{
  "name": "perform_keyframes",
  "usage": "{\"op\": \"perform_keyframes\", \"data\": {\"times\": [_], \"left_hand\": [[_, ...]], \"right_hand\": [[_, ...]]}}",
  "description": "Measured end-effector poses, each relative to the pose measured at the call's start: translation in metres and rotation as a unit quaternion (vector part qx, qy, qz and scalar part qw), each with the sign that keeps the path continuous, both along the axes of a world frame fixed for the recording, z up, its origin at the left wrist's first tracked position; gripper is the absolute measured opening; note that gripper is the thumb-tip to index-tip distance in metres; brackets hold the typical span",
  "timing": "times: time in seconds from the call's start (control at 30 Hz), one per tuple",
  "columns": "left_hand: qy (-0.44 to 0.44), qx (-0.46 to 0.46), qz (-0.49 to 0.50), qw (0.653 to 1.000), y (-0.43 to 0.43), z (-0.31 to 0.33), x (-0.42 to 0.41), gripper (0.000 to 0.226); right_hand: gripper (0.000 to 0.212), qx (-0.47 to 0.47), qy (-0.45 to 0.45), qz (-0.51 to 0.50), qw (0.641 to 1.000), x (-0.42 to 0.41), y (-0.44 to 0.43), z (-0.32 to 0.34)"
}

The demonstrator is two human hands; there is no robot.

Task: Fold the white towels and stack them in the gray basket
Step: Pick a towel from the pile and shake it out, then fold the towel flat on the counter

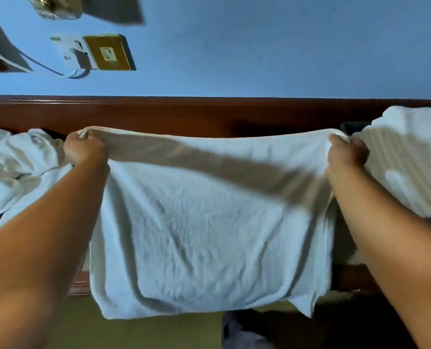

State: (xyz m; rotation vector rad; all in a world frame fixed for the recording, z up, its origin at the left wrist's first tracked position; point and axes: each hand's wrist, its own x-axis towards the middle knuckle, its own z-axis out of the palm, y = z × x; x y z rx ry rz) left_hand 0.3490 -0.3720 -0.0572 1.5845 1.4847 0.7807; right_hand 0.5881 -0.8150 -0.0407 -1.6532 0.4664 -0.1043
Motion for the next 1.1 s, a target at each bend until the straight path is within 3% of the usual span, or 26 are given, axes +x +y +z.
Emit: {"op": "perform_keyframes", "data": {"times": [0.03, 0.07, 0.13, 0.2, 0.27, 0.37, 0.47, 0.63, 0.73, 0.83, 0.93, 1.1], "left_hand": [[-0.008, 0.007, -0.004, 1.0, 0.005, -0.005, 0.013, 0.033], [-0.007, 0.013, 0.001, 1.0, 0.007, -0.013, 0.025, 0.032], [-0.007, -0.002, -0.037, 0.999, 0.004, -0.037, 0.033, 0.037], [0.014, -0.004, -0.107, 0.994, -0.014, -0.068, 0.026, 0.047], [0.077, -0.023, -0.185, 0.979, -0.043, -0.099, 0.006, 0.047], [0.186, -0.019, -0.258, 0.948, -0.088, -0.145, -0.047, 0.041], [0.269, -0.013, -0.254, 0.929, -0.113, -0.174, -0.115, 0.037], [0.419, -0.079, -0.218, 0.878, -0.125, -0.181, -0.202, 0.044], [0.405, -0.088, -0.201, 0.888, -0.111, -0.183, -0.225, 0.048], [0.336, -0.156, -0.152, 0.916, -0.091, -0.185, -0.237, 0.047], [0.343, -0.168, -0.169, 0.908, -0.08, -0.185, -0.244, 0.03], [0.338, -0.178, -0.21, 0.9, -0.075, -0.186, -0.25, 0.029]], "right_hand": [[0.005, -0.09, -0.001, 0.042, 0.995, 0.021, 0.008, -0.004], [0.022, -0.181, 0.0, 0.109, 0.977, 0.039, 0.013, -0.014], [0.061, -0.373, 0.023, 0.211, 0.903, 0.058, 0.017, -0.047], [0.076, -0.445, 0.041, 0.302, 0.842, 0.051, 0.026, -0.081], [0.077, -0.46, 0.027, 0.364, 0.81, 0.033, 0.037, -0.112], [0.071, -0.481, 0.032, 0.484, 0.73, -0.014, 0.048, -0.146], [0.063, -0.456, 0.023, 0.577, 0.677, -0.068, 0.062, -0.168], [0.054, -0.411, 0.015, 0.694, 0.59, -0.146, 0.091, -0.183], [0.053, -0.399, 0.017, 0.733, 0.551, -0.185, 0.114, -0.185], [0.052, -0.392, 0.032, 0.76, 0.518, -0.224, 0.137, -0.18], [0.053, -0.399, 0.039, 0.772, 0.494, -0.257, 0.163, -0.176], [0.06, -0.433, 0.053, 0.764, 0.475, -0.296, 0.202, -0.181]]}}
